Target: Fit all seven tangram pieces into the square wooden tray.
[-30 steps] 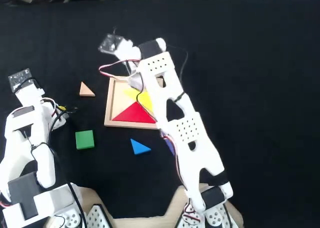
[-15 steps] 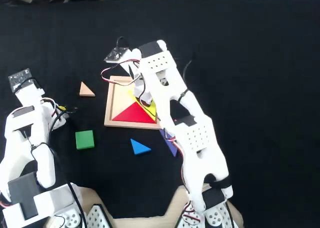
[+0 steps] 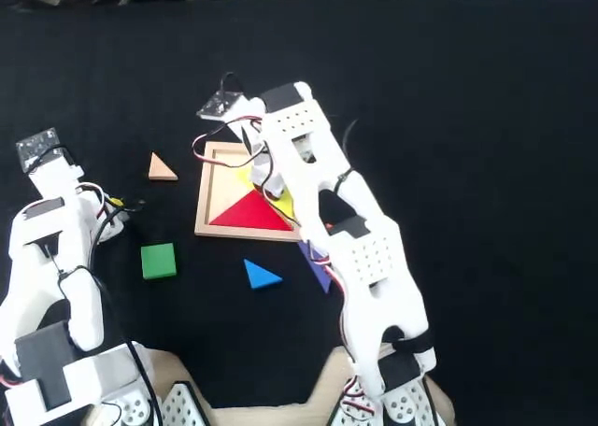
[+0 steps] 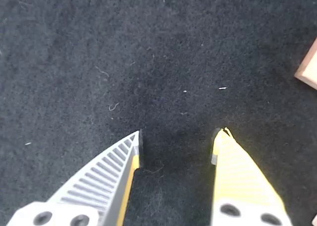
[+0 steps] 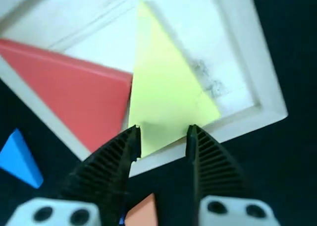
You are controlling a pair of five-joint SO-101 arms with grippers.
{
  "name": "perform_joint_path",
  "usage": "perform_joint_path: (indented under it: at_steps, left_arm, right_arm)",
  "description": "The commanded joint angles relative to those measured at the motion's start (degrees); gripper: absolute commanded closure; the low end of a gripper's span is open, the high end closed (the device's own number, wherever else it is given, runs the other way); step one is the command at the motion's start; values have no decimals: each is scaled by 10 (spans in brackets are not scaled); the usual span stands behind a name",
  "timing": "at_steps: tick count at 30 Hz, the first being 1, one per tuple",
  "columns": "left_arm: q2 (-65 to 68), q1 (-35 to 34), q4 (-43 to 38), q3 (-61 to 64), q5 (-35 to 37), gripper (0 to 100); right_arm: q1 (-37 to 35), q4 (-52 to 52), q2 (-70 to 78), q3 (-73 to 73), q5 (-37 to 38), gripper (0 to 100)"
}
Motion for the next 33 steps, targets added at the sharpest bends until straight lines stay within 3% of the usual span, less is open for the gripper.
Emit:
perform_joint_path:
  at_steps: [1,9,14,17,25,33]
  left_arm:
    - [-5,-4,-9,-5,2,762]
    - [-5,-3,-9,-5,2,762]
    - [-5,-3,-9,-5,2,762]
    - [-5,-3,-9,-5,2,762]
    - [-5,-4,-9,-5,2,762]
    - [-5,-3,-9,-5,2,762]
  right_arm:
    - [7,-12,19,-49,-1,835]
    - [7,-6,73,-120,-3,835]
    - [3,85,73,-216,-4,835]
    - [5,87,65,-226,-27,835]
    - [-18,75,-19,-42,-28,835]
    - [-11,-4,-28,35,-31,835]
